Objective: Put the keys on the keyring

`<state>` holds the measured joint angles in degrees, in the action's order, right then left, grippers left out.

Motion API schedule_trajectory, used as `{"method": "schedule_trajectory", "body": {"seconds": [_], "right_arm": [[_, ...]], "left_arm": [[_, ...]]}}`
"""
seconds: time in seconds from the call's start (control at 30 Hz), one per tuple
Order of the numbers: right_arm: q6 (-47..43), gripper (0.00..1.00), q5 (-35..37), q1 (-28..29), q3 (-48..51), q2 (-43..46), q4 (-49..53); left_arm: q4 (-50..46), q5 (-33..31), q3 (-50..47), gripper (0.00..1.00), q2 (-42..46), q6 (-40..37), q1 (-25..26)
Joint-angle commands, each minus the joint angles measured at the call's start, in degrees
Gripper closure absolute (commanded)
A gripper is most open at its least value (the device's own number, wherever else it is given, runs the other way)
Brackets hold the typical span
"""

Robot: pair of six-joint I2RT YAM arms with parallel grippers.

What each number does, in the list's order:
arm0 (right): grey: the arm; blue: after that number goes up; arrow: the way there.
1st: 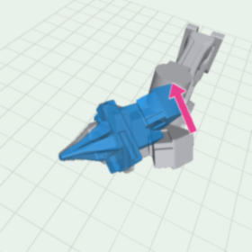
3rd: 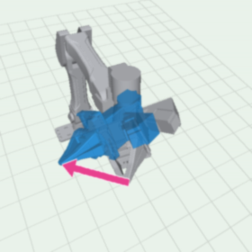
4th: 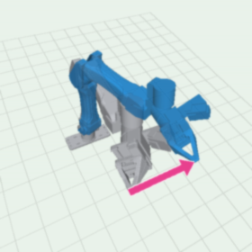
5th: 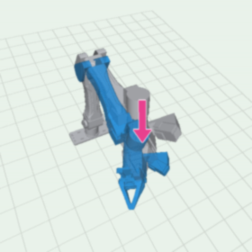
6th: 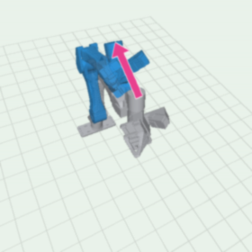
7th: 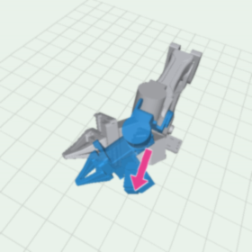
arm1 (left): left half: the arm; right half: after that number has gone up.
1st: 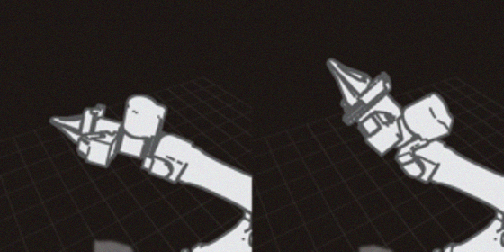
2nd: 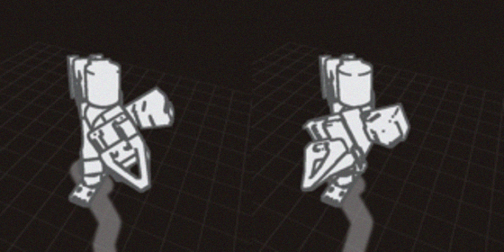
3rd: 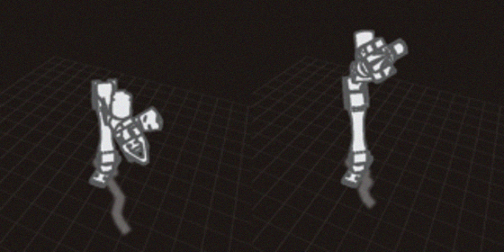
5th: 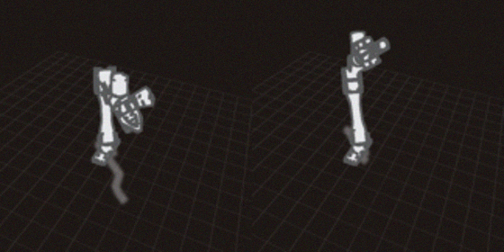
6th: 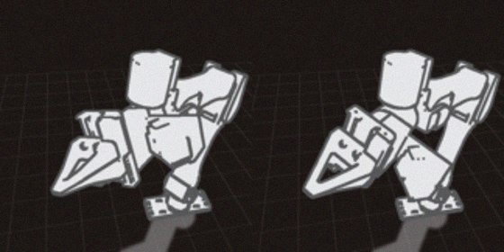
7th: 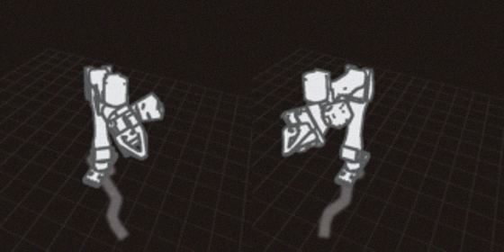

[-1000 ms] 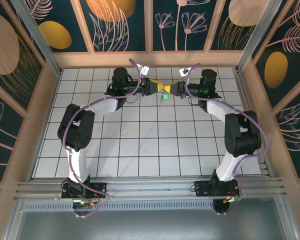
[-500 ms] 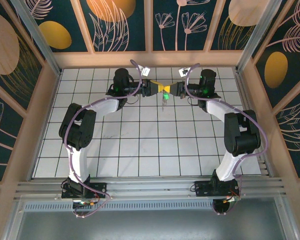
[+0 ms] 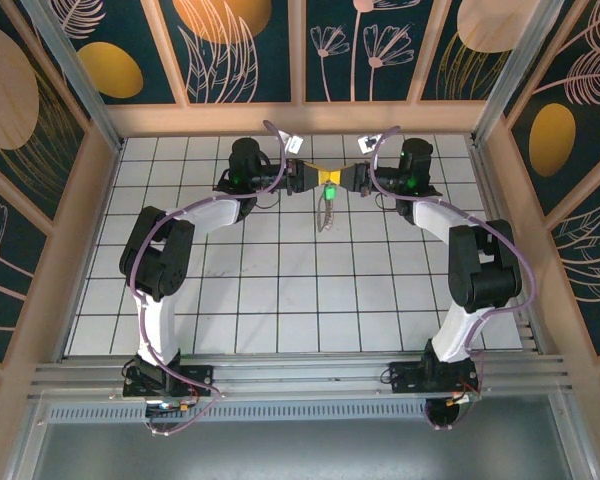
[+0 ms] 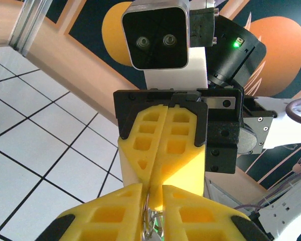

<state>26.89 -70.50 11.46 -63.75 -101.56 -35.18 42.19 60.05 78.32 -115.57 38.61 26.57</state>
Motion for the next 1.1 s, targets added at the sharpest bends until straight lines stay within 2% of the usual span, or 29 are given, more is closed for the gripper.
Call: {"method": "schedule_trajectory", "body": {"seconds": [0.0, 0.17, 0.33, 0.83, 0.9, 1.07], "right_arm": [[0.3, 1.0, 0.1, 0.4, -1.4, -0.4, -3.7], [-0.2, 1.0, 0.2, 0.3, -1.0, -0.3, -3.4], [-0.2, 1.0, 0.2, 0.0, -0.6, -0.3, -3.5], [1.9, 1.0, 1.0, 0.1, 0.1, 1.3, -5.9], [1.9, 1.0, 1.8, 0.0, 0.4, 1.6, -5.9], [3.0, 1.0, 2.6, -0.4, 1.0, 1.6, -7.2]], "left_arm": [[2.8, 1.8, 0.4, 0.87, -0.8, -0.1, 0.7], [4.3, 1.4, -0.2, 0.9, -0.4, 0.6, 0.7], [6.5, 1.0, -0.9, 1.0, 0.0, 1.7, 0.7], [11.4, 0.4, -2.4, 1.0, 0.6, 4.7, 1.0], [11.6, -0.5, -2.8, 0.91, 0.7, 4.8, 1.0], [17.4, -1.6, -5.0, 0.87, 0.9, 8.6, 1.0]]}}
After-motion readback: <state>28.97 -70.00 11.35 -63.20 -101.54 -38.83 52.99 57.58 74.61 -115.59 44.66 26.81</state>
